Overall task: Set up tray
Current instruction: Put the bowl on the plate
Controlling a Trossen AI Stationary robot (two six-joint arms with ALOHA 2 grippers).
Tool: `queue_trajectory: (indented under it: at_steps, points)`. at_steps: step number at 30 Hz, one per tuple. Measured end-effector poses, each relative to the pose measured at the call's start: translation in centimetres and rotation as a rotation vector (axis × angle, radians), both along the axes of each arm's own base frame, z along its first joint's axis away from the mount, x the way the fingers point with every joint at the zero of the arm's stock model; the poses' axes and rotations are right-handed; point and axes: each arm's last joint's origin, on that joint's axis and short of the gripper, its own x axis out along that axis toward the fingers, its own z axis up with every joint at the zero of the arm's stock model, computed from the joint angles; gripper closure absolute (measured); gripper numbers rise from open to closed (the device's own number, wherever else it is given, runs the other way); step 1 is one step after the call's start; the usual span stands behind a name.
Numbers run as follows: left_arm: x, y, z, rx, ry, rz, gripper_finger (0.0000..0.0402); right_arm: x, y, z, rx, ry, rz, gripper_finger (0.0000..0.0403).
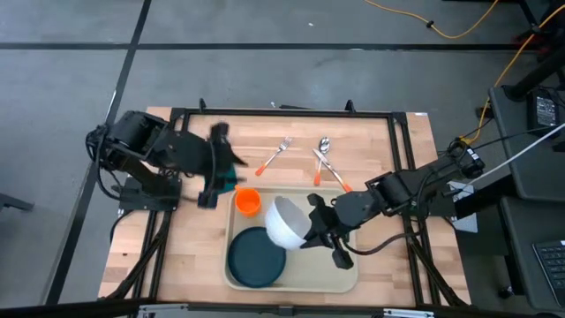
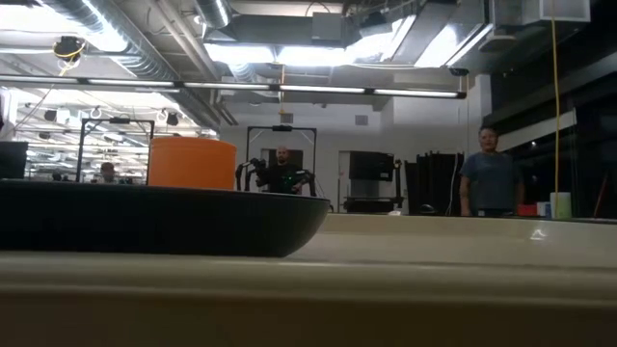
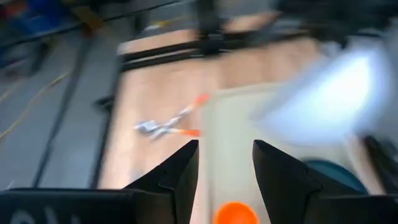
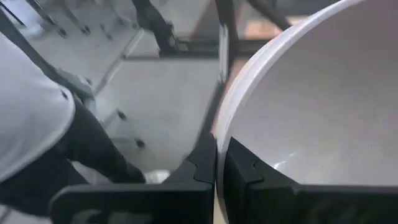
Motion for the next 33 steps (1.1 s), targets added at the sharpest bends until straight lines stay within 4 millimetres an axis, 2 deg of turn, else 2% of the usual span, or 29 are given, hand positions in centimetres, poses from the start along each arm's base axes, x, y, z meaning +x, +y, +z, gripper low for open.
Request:
queue_trajectory:
  at_steps: [5, 12, 19, 23, 33]
  points:
    - [1.4, -1.3, -1.0, 0.061, 0.054, -0.132, 0.0246, -0.3, -0.8, -1.0, -0.061, 0.104, -0.013, 0.0392]
    - [4.6, -2.3, -3.2, 0.063, 0.151, -0.204, 0.0210, -0.4, -1.2, -1.2, -0.102, 0.114, 0.016, 0.0392]
    - [8.2, -2.2, -5.0, 0.094, 0.166, -0.239, 0.0168, -0.4, -2.0, -1.5, -0.121, 0.159, 0.044, 0.0392]
    - [9.3, -1.8, -5.4, 0.056, 0.163, -0.278, 0.0165, -0.4, -2.1, -1.6, -0.132, 0.161, 0.046, 0.0392]
    - [12.4, -1.8, -8.1, -0.039, 0.247, -0.415, 0.0170, -0.5, -2.2, -1.7, -0.173, 0.165, 0.075, 0.0392]
